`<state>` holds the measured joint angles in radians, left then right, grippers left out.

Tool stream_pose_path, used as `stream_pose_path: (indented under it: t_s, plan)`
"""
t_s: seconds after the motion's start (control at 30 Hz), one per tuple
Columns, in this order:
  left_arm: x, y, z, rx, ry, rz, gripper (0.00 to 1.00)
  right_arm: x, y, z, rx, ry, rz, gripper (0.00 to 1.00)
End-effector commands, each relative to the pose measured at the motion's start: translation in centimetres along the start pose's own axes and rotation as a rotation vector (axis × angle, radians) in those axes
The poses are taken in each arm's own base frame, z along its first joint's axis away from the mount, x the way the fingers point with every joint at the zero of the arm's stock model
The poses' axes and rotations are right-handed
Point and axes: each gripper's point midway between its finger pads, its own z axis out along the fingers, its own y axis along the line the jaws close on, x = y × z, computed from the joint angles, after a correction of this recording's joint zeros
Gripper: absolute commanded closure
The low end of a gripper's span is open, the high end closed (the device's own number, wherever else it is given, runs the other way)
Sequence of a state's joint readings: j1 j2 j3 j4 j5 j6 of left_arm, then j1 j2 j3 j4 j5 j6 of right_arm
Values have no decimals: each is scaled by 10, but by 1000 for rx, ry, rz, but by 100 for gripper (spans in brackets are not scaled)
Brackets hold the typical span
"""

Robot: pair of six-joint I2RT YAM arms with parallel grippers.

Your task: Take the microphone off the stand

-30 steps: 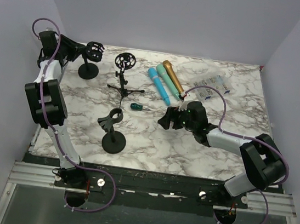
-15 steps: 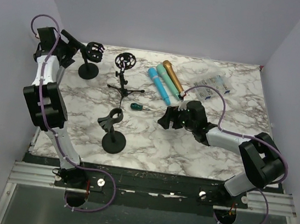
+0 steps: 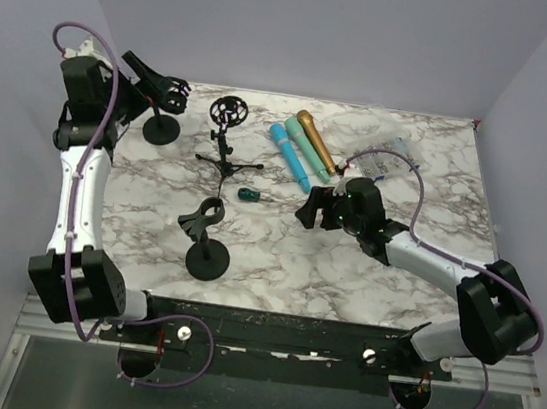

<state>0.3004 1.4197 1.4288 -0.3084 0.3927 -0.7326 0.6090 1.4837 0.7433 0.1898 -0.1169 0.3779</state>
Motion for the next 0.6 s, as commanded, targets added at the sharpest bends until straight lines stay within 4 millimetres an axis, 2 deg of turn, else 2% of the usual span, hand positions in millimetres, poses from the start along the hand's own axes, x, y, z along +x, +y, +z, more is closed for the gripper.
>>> stream_pose_path:
  t_s: [0.0,0.17,0.3,0.4,0.57]
  plan:
    - [63,-40,-37,144,95,153,1,-26,-6,-31,101,-71,28,13]
    - [102,-87,-95,337,102,280,3,-36,-14,-74,186,-120,53,9]
    - [124,-109,-141,483,119,371,3,-48,-19,-117,249,-181,71,7]
    - [130,-113,-171,549,90,444,3,-59,-21,-151,283,-235,89,4]
    - [132,-112,-206,585,0,504,2,-82,-15,-208,300,-340,99,0]
